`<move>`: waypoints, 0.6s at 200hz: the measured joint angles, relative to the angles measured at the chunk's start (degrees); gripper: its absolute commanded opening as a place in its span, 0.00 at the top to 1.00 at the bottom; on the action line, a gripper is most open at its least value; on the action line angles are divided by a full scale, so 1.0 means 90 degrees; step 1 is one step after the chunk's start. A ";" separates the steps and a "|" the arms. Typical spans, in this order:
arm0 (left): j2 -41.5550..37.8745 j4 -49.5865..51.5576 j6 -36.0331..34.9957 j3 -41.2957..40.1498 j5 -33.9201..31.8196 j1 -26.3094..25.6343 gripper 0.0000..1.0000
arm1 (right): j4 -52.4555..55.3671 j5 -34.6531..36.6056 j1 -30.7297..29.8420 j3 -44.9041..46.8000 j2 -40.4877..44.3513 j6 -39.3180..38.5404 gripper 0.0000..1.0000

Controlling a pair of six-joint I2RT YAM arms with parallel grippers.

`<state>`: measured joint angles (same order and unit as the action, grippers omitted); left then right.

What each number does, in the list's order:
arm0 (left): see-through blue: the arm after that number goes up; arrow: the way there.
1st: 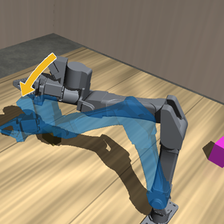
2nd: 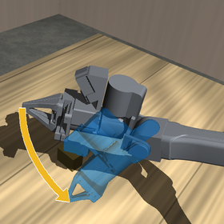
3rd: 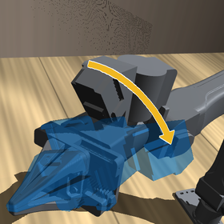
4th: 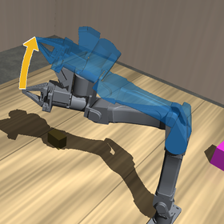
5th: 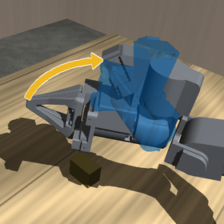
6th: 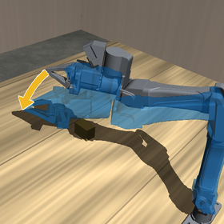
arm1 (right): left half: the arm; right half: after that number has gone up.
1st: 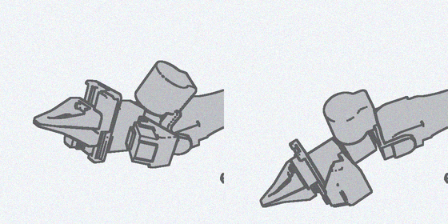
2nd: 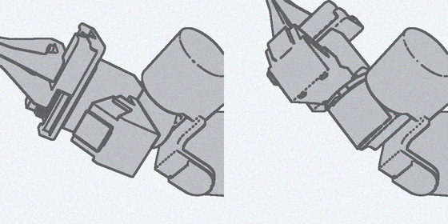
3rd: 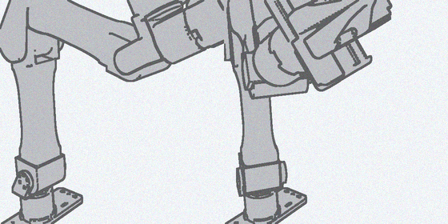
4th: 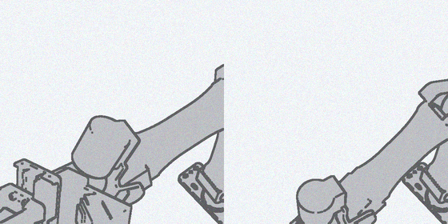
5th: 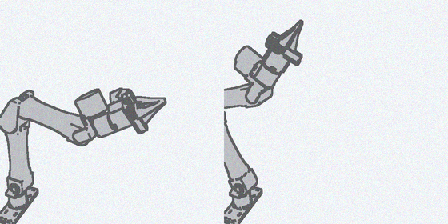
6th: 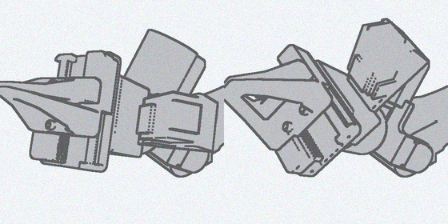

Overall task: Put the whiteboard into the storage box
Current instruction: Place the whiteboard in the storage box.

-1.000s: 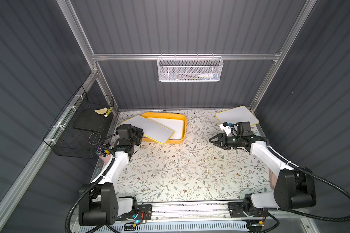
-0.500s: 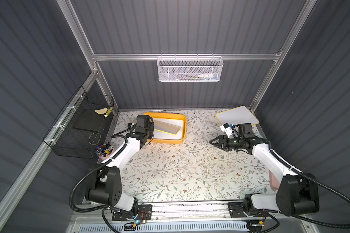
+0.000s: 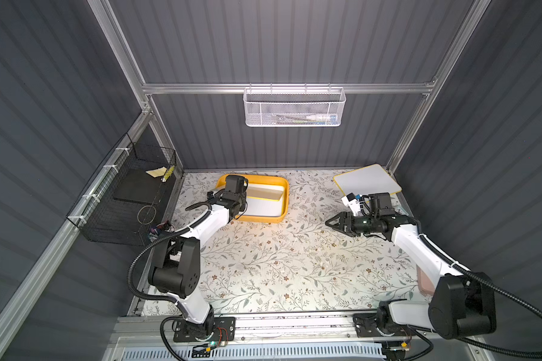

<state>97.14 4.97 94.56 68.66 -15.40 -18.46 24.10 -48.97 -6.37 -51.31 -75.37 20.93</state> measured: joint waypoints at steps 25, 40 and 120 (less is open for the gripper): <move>0.0148 -0.0027 0.0061 0.0010 0.0041 0.0000 0.74 | -0.0002 0.0000 0.0000 0.0000 0.0000 0.0000 0.38; 0.0265 -0.0027 0.0080 0.0005 0.0095 0.0000 0.60 | -0.0005 0.0000 0.0000 0.0000 0.0000 0.0000 0.38; 0.0304 0.0129 -0.1188 -0.0087 0.0299 -0.0041 0.03 | -0.0036 0.0032 0.0000 0.0000 -0.0097 0.0002 0.38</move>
<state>99.88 6.13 83.88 67.88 -12.71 -18.83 23.77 -48.69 -6.37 -51.31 -76.25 20.95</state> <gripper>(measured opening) 0.849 0.615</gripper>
